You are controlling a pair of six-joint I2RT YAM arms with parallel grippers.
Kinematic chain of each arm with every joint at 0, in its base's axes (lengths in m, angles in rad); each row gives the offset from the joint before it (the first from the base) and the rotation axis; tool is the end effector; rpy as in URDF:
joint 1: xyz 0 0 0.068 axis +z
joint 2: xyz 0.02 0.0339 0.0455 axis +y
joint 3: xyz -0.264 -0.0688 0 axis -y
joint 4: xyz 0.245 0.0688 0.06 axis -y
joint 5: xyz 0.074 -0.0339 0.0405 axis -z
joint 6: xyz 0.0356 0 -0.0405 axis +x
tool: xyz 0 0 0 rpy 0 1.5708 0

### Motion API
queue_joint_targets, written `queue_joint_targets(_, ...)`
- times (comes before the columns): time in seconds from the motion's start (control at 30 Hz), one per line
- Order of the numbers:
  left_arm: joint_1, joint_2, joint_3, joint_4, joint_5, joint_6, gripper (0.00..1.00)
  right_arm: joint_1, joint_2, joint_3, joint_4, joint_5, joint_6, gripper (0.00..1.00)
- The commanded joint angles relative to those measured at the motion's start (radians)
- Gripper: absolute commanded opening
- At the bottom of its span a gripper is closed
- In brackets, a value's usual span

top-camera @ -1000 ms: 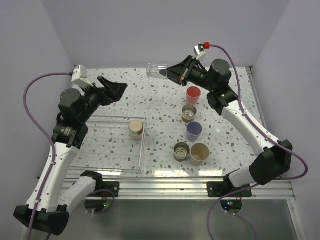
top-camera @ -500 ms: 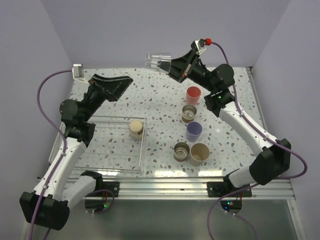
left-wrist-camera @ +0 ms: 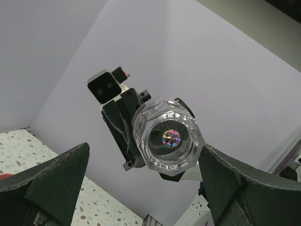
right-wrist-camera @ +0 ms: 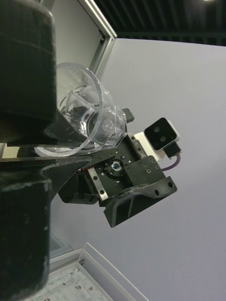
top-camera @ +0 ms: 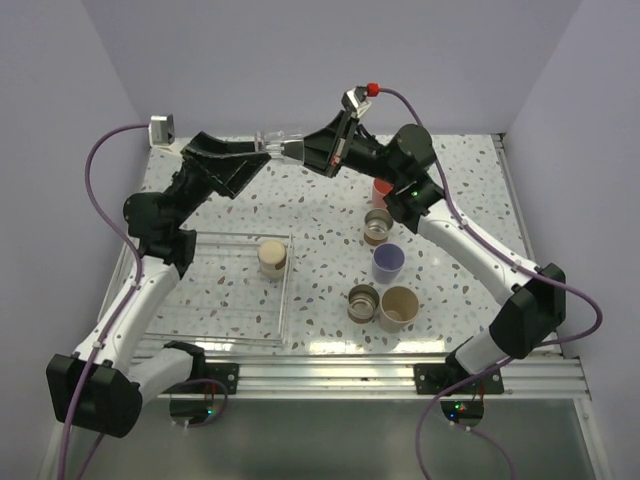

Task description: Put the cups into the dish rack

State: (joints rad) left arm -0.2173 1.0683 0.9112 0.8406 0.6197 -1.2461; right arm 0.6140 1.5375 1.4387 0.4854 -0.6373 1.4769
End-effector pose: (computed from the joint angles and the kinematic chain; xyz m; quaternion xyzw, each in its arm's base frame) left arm 0.2143 -0.0685 0.4308 0.0386 0.4914 -0.6721 0.5526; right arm 0.2788 0.2224 0.4516 -0.0145 0.5901 0.7694 0.2439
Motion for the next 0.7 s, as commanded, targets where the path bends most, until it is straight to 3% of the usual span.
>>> queue_joint_targets(0.0, -0.005, 0.013, 0.046, 0.106, 0.026, -0.024, 1.00, 0.013, 0.006, 0.048, 0.005, -0.004, -0.027, 0.00)
queue_joint_targets(0.23, -0.005, 0.024, 0.069, 0.115, 0.031, -0.026, 0.95, 0.021, 0.012, 0.031, -0.024, 0.008, -0.067, 0.00)
queue_joint_targets(0.43, -0.005, 0.041, 0.084, 0.098, 0.066, -0.013, 0.69, 0.021, 0.036, 0.028, -0.019, 0.027, -0.075, 0.00)
queue_joint_targets(0.47, -0.004, 0.047, 0.087, 0.095, 0.072, -0.009, 0.61, 0.021, 0.039, 0.026, -0.019, 0.030, -0.078, 0.00)
queue_joint_targets(0.57, -0.004, 0.055, 0.104, 0.080, 0.089, 0.000, 0.50, 0.023, 0.042, 0.019, -0.014, 0.053, -0.073, 0.00)
queue_joint_targets(0.67, -0.004, 0.061, 0.117, 0.061, 0.098, 0.014, 0.48, 0.021, 0.044, 0.015, -0.001, 0.083, -0.069, 0.00)
